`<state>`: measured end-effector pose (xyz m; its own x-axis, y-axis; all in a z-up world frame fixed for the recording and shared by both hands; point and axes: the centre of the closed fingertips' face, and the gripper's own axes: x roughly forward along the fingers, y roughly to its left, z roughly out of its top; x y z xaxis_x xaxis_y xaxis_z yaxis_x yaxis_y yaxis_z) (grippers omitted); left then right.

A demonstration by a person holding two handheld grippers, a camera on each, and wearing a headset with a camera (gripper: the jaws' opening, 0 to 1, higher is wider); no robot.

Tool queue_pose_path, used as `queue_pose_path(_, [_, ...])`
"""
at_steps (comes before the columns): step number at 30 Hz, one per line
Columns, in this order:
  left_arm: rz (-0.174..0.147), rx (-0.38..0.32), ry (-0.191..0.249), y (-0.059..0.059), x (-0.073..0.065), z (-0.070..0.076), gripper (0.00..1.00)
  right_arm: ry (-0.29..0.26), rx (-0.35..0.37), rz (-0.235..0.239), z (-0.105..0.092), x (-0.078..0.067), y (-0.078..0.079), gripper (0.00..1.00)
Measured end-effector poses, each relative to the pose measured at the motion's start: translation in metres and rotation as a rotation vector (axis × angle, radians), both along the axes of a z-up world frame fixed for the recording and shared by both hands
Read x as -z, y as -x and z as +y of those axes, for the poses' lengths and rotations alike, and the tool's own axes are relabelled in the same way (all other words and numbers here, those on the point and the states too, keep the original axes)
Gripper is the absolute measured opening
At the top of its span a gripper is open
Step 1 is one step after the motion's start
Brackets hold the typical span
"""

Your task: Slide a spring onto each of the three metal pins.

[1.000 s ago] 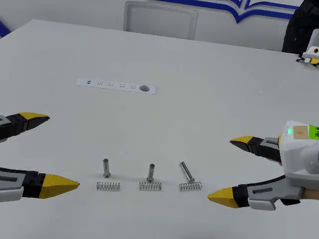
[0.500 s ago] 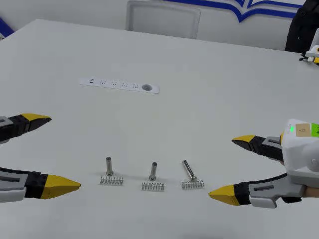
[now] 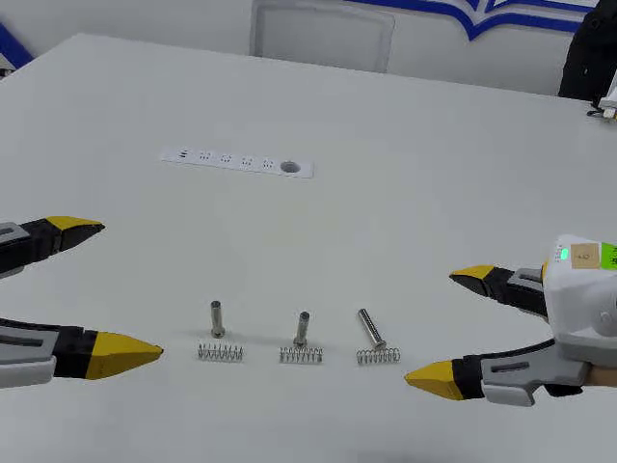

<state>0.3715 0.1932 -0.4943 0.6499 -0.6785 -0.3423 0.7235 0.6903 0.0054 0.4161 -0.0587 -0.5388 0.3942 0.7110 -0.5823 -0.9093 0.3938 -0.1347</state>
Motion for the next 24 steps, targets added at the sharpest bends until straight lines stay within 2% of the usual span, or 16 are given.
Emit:
queue_pose_path(11, [0.035, 0.011, 0.005, 0.005, 0.011, -0.004, 0.98, -0.012, 0.027, 0.006, -0.001, 0.001, -0.011, 0.77])
queue_pose_path(15, [0.037, 0.010, 0.013, 0.004, 0.012, -0.005, 0.98, -0.033, 0.049, -0.016, -0.001, -0.003, -0.016, 0.73])
queue_pose_path(24, [0.045, 0.000, 0.014, 0.001, 0.017, -0.003, 0.97, -0.032, 0.051, 0.000, 0.006, 0.004, -0.019, 0.72])
